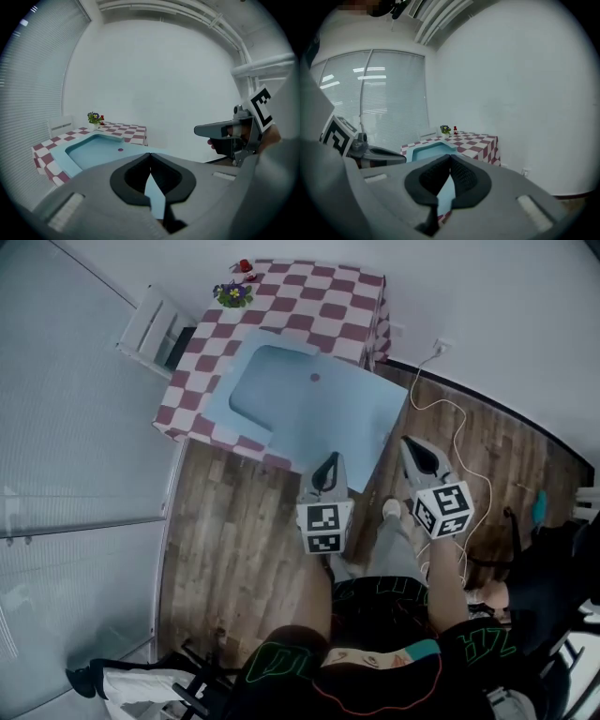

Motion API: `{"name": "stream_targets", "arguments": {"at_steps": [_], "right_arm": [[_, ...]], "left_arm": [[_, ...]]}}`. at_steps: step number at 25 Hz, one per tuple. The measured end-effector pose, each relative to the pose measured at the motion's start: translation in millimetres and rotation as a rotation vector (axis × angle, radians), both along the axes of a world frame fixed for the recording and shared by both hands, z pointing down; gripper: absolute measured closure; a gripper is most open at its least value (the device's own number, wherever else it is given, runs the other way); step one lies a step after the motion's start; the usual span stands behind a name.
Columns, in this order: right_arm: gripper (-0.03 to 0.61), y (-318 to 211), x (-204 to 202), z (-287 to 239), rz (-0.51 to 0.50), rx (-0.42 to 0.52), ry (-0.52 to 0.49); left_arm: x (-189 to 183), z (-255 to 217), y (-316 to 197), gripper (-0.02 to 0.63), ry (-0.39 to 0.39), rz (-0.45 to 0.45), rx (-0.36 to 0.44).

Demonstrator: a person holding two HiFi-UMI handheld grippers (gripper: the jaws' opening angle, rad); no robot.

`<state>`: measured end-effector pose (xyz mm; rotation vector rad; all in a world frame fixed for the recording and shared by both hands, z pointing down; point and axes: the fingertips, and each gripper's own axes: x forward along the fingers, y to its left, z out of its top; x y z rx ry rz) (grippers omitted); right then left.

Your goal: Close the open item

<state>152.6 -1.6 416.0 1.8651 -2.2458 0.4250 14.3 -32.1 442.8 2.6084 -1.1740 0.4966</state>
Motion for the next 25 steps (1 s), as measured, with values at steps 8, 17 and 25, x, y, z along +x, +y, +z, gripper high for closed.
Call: {"name": "stream_targets", "arguments": {"at_steps": [8,17,25], "right_arm": [[0.575,-53,56,17,-0.135,-0.038,-0.037],[0.575,-84,82,49,-0.313,-0.095,0.041],[0.575,-92,68,89,-0.559,-0.127,0.231]], "left_arm": [[54,23,-12,0.604,-0.083,-0.117,-0.040],[75,65,2,0.604,-0.204,-0.208,-0.123],[80,90,19,0.604,-0.304,-0.252,-0.156]]}}
